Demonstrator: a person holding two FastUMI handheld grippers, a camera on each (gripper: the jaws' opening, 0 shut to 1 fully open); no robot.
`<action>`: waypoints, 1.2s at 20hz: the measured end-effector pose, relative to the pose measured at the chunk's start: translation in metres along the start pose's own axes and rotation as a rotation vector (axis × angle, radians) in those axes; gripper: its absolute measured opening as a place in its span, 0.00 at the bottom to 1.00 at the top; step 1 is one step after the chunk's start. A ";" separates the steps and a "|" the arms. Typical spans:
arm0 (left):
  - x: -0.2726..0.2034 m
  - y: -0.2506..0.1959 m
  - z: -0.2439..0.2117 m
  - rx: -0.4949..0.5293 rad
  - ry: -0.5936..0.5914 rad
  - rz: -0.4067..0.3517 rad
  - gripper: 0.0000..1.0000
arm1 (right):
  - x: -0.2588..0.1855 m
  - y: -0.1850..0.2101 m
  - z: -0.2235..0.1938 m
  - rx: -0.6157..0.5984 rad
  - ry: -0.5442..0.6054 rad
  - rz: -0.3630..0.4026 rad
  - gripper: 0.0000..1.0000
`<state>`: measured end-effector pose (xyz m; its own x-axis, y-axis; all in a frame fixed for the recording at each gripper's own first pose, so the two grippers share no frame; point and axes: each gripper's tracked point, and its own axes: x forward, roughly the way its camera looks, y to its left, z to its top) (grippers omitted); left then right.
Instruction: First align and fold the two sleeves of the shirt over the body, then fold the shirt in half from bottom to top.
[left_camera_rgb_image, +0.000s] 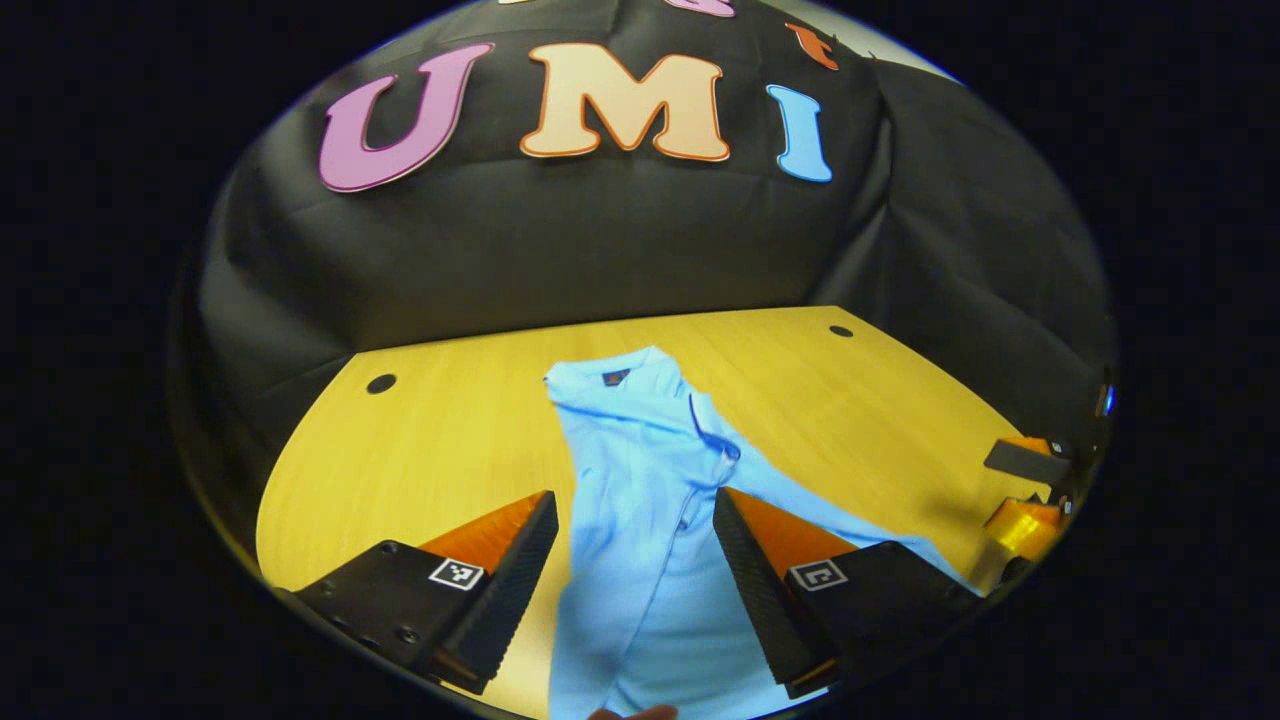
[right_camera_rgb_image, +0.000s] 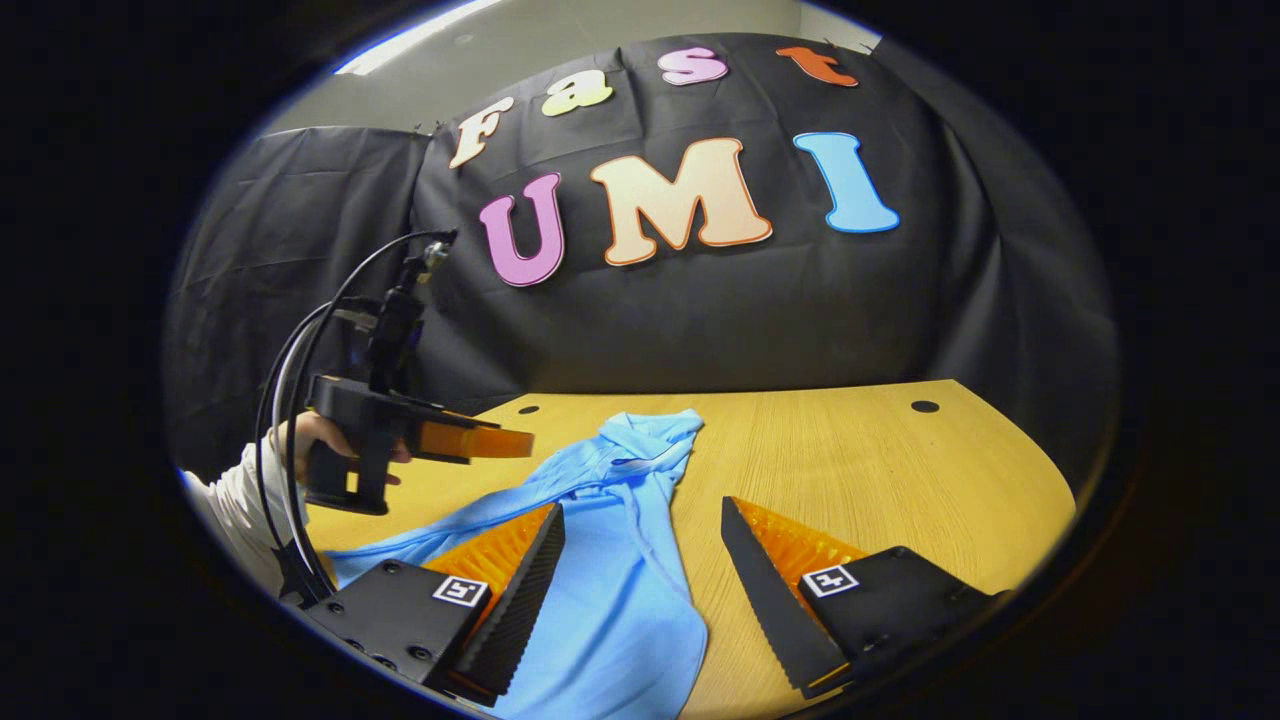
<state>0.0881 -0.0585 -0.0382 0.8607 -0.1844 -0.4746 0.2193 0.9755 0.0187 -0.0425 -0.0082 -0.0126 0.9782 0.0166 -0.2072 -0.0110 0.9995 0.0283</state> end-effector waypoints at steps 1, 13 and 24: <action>-0.019 0.000 -0.011 -0.030 0.009 -0.017 0.94 | -0.008 0.002 -0.007 -0.005 0.016 -0.004 0.98; -0.146 0.032 -0.152 -0.168 0.015 0.107 0.95 | -0.079 0.010 -0.110 -0.051 0.234 -0.059 0.98; -0.149 0.022 -0.197 -0.108 0.053 0.152 0.94 | -0.090 0.010 -0.140 -0.085 0.287 -0.088 0.98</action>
<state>-0.1258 0.0141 -0.1405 0.8543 -0.0298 -0.5189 0.0350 0.9994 0.0002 -0.1597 0.0041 -0.1303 0.8777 -0.0759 -0.4731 0.0420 0.9958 -0.0818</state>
